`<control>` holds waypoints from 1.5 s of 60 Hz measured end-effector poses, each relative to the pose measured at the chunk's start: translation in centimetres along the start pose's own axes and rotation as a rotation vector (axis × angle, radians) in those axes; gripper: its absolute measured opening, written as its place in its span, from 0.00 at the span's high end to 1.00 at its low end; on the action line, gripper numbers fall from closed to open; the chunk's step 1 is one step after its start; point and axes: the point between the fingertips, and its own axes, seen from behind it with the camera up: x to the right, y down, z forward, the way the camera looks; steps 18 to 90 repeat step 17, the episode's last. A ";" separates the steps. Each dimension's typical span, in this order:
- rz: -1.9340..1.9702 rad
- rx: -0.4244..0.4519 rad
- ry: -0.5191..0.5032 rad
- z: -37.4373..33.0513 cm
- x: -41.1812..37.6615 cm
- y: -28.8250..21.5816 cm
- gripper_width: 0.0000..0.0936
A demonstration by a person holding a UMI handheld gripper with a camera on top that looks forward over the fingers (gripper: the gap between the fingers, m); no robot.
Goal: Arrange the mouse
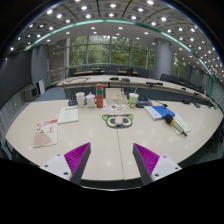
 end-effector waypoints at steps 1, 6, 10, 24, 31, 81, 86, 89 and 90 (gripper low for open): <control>0.002 0.000 0.001 -0.4 0.1 0.1 0.09; -0.004 0.008 0.007 -1.5 0.4 0.7 0.09; -0.012 0.011 0.008 -2.5 0.3 0.8 0.08; -0.021 -0.001 -0.016 -3.2 -0.2 1.6 0.09; -0.021 -0.001 -0.016 -3.2 -0.2 1.6 0.09; -0.021 -0.001 -0.016 -3.2 -0.2 1.6 0.09; -0.021 -0.001 -0.016 -3.2 -0.2 1.6 0.09; -0.021 -0.001 -0.016 -3.2 -0.2 1.6 0.09; -0.021 -0.001 -0.016 -3.2 -0.2 1.6 0.09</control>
